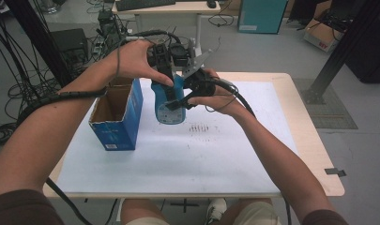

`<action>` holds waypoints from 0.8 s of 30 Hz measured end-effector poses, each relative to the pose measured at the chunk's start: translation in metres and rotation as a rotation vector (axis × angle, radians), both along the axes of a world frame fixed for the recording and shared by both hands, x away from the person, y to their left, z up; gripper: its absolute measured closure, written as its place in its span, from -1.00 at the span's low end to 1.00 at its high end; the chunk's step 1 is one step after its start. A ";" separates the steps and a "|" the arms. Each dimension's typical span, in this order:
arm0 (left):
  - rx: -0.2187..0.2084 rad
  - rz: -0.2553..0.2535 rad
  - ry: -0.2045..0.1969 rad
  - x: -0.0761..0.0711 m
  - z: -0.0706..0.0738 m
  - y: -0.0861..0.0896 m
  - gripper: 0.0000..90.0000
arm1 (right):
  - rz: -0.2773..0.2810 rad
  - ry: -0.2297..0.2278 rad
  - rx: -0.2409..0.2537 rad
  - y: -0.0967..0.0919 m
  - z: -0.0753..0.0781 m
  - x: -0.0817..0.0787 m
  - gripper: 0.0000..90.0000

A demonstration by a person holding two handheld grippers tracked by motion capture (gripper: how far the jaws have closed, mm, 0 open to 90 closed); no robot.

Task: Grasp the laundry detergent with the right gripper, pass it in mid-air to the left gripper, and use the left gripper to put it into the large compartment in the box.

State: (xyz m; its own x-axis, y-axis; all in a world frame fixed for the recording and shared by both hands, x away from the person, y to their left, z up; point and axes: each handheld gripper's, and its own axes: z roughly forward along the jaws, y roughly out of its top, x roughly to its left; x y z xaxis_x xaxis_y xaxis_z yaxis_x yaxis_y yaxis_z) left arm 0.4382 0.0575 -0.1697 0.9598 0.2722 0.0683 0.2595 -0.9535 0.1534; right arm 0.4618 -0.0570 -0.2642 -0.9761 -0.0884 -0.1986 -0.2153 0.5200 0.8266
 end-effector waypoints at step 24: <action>-0.008 -0.006 0.038 0.001 0.000 -0.001 -0.24 | 0.024 -0.018 0.023 0.002 0.000 0.001 -0.02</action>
State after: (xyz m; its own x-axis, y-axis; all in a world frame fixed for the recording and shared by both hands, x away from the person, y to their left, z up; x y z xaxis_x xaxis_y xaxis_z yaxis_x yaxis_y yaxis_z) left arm 0.4391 0.0568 -0.1697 0.9632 0.2672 0.0293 0.2600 -0.9537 0.1514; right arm 0.4632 -0.0555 -0.2644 -0.9700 -0.1070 -0.2184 -0.2425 0.4958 0.8339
